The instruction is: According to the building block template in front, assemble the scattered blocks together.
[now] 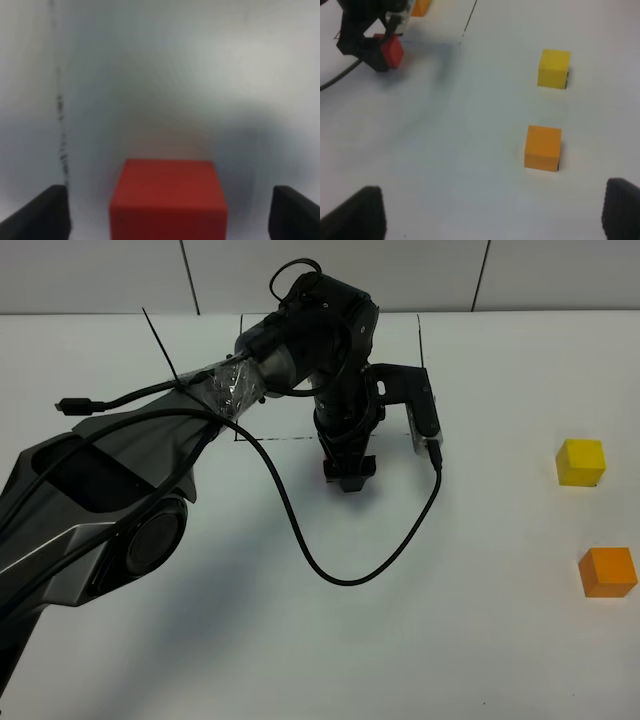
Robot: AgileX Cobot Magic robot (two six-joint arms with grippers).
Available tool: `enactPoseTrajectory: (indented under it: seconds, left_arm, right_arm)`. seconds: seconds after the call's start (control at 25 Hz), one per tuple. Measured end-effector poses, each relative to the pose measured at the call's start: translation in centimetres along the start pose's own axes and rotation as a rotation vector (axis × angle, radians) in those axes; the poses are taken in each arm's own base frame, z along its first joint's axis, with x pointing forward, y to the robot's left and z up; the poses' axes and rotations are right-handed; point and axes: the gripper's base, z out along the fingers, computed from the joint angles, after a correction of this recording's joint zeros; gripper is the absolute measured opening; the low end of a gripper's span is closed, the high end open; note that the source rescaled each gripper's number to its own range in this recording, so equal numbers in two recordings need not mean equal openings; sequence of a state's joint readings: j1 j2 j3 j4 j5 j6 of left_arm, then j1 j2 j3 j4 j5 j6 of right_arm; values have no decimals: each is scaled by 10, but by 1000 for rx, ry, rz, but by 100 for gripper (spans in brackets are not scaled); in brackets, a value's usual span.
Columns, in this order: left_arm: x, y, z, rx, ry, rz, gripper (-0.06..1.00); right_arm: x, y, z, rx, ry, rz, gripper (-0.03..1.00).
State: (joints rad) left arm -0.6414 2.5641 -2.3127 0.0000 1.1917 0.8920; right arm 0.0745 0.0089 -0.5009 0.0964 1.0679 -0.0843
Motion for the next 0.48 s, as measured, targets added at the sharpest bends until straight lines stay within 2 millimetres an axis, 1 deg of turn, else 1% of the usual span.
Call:
enactPoseTrajectory:
  seconds: [0.04, 0.12, 0.2, 0.28, 0.4, 0.48]
  left_arm:
    - [0, 0, -6, -10, -8, -1, 87]
    - [-1, 1, -21, -27, -32, -15, 93]
    - [-1, 1, -34, -39, -54, -45, 97]
    - [0, 2, -47, -55, -73, -84, 98]
    - [11, 10, -66, -76, -103, -200, 99]
    - [29, 22, -78, -93, -119, -311, 99]
  right_arm:
    - [0, 0, 0, 0, 0, 0, 75]
    - [0, 0, 0, 0, 0, 0, 75]
    - [0, 0, 0, 0, 0, 0, 75]
    - [0, 0, 0, 0, 0, 0, 75]
    - [0, 0, 0, 0, 0, 0, 75]
    - [0, 0, 0, 0, 0, 0, 75]
